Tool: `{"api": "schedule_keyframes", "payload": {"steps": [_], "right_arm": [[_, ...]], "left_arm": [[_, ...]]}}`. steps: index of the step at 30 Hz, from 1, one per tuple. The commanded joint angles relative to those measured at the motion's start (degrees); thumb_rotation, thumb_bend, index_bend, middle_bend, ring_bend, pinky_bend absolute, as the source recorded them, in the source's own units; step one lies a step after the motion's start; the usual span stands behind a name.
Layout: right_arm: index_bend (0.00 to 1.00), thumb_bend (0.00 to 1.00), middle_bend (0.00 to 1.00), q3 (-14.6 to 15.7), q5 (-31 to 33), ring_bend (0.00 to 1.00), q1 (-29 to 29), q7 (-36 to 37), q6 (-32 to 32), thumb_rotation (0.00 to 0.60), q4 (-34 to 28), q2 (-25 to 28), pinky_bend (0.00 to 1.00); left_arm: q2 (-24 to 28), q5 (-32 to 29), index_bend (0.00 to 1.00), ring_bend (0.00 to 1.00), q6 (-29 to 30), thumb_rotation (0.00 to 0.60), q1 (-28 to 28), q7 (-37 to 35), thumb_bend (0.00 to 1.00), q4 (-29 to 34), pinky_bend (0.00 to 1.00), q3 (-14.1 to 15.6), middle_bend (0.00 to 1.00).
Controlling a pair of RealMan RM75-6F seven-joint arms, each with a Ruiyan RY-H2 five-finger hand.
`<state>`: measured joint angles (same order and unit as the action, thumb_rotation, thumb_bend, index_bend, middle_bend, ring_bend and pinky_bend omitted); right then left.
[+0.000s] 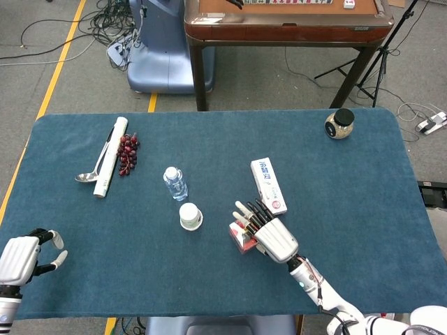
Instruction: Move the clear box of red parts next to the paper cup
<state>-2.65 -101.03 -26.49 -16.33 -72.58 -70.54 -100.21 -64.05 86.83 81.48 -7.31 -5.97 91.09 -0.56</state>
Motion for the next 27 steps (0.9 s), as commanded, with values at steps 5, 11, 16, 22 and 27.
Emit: {"api": "schedule_keyframes", "payload": {"steps": [5,11,16,22,27], "right_arm": [[0.00,0.00,0.00,-1.05,0.85,0.00,-1.40,0.95,-0.24,0.600,1.93,-1.50,0.00],[0.00,0.00,0.00,-2.73,2.26,0.00,-3.17,1.62,0.04,0.600,4.55,-3.37,0.00],[0.00,0.00,0.00,-4.18,3.89,0.00,-4.73,1.63,0.89,0.600,6.11,-4.60,0.00],[0.00,0.00,0.00,-5.35,5.68,0.00,-6.29,1.86,1.83,0.600,8.13,-5.67,0.00],[0.00,0.00,0.00,-6.26,6.82,0.00,-7.73,1.81,2.51,0.600,9.42,-6.46,0.00]], "left_arm": [[0.09,-0.27,0.60,0.43,-0.03,0.600,0.05,-0.08,0.30,-0.06,0.58,-0.11,0.56],[0.25,-0.55,0.60,0.43,0.11,0.600,0.13,-0.21,0.30,0.00,0.58,-0.31,0.56],[0.28,-0.72,0.61,0.43,-0.04,0.600,0.14,-0.35,0.30,-0.13,0.58,-0.35,0.56],[0.40,-0.71,0.61,0.43,0.04,0.600,0.22,-0.48,0.30,-0.10,0.58,-0.36,0.56],[0.44,-0.79,0.61,0.43,0.13,0.600,0.27,-0.52,0.30,-0.09,0.58,-0.43,0.56]]}}
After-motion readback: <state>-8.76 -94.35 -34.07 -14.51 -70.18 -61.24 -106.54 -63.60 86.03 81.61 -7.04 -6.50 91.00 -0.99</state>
